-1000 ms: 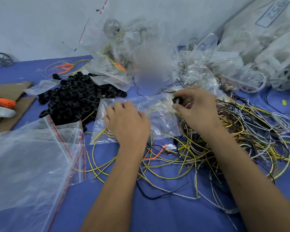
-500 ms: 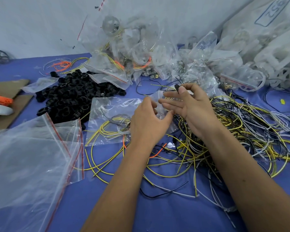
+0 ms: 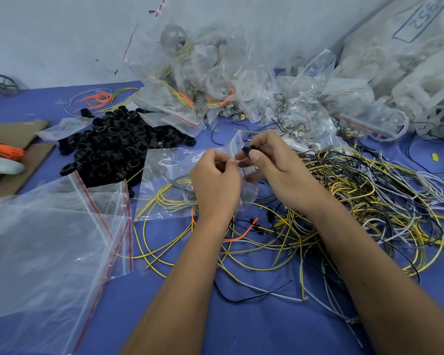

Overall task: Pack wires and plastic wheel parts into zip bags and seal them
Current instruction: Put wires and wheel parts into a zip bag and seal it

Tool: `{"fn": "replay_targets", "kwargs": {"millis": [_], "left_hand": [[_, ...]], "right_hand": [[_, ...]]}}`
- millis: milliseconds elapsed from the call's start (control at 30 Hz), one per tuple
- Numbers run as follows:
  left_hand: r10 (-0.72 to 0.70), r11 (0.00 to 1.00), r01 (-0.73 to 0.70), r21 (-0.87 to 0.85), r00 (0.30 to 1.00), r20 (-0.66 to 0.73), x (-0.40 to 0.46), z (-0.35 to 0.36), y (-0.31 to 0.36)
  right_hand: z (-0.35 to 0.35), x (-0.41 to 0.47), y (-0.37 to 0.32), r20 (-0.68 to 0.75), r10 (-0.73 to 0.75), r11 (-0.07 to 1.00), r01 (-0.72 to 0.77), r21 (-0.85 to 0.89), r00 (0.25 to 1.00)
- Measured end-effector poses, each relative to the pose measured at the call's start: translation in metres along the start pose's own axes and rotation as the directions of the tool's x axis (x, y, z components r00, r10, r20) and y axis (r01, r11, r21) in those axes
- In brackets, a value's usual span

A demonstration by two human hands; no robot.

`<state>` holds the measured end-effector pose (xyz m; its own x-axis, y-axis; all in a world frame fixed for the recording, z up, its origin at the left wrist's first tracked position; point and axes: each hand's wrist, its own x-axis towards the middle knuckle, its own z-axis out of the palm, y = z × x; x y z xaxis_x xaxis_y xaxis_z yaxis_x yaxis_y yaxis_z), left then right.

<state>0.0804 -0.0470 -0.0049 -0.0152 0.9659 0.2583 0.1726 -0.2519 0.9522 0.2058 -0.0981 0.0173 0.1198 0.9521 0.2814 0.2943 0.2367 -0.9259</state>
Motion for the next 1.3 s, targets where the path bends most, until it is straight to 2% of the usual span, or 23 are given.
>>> {"fn": "replay_targets", "kwargs": {"millis": [133,200,333,467,533,600,800,900,1033,1133,1233,1300], "left_hand": [[0.209,0.977,-0.211,-0.017,0.973,-0.094,-0.003,-0.002,0.007],[0.350,0.937,-0.349,0.023,0.933,-0.084,-0.006,-0.003,0.010],[0.545,0.836,-0.542,0.082,0.838,-0.018,-0.013,-0.001,0.012],[0.595,0.800,-0.590,0.112,0.803,-0.024,-0.019,0.001,0.013],[0.599,0.797,-0.587,0.139,0.799,-0.061,-0.019,0.001,0.013],[0.591,0.804,-0.577,0.145,0.803,-0.081,-0.019,0.001,0.013],[0.504,0.859,-0.496,0.126,0.863,-0.041,-0.016,0.003,0.013],[0.408,0.893,-0.412,0.178,0.911,0.061,-0.010,0.007,0.018],[0.269,0.885,-0.317,0.341,0.946,0.180,0.001,0.021,0.031],[0.172,0.858,-0.286,0.427,0.943,0.286,0.009,0.033,0.034],[0.153,0.814,-0.297,0.500,0.939,0.309,0.010,0.043,0.032],[0.143,0.784,-0.297,0.545,0.941,0.307,0.009,0.050,0.029]], "right_hand": [[0.000,0.000,0.007,0.074,0.021,0.944,0.005,-0.329,0.997],[0.000,0.000,0.007,0.059,0.015,0.914,0.010,-0.406,0.998],[0.004,-0.003,-0.001,0.039,-0.016,0.911,0.030,-0.410,0.999],[0.004,-0.006,-0.003,0.111,-0.034,0.965,0.061,-0.257,0.993],[0.006,-0.006,-0.003,0.163,-0.044,0.987,0.069,-0.148,0.986],[0.007,-0.005,-0.002,0.129,-0.053,0.996,0.061,-0.065,0.990],[-0.003,0.000,0.000,0.022,-0.003,0.999,0.005,-0.054,1.000],[-0.011,0.003,-0.007,-0.126,0.018,0.994,-0.031,-0.103,0.992],[-0.042,0.017,-0.015,-0.349,0.068,0.959,-0.157,-0.234,0.935],[-0.077,0.033,-0.006,-0.496,0.050,0.850,-0.297,-0.434,0.867],[-0.111,0.047,0.009,-0.587,-0.009,0.623,-0.455,-0.637,0.810],[-0.125,0.054,0.018,-0.587,0.062,0.487,-0.538,-0.688,0.807]]}}
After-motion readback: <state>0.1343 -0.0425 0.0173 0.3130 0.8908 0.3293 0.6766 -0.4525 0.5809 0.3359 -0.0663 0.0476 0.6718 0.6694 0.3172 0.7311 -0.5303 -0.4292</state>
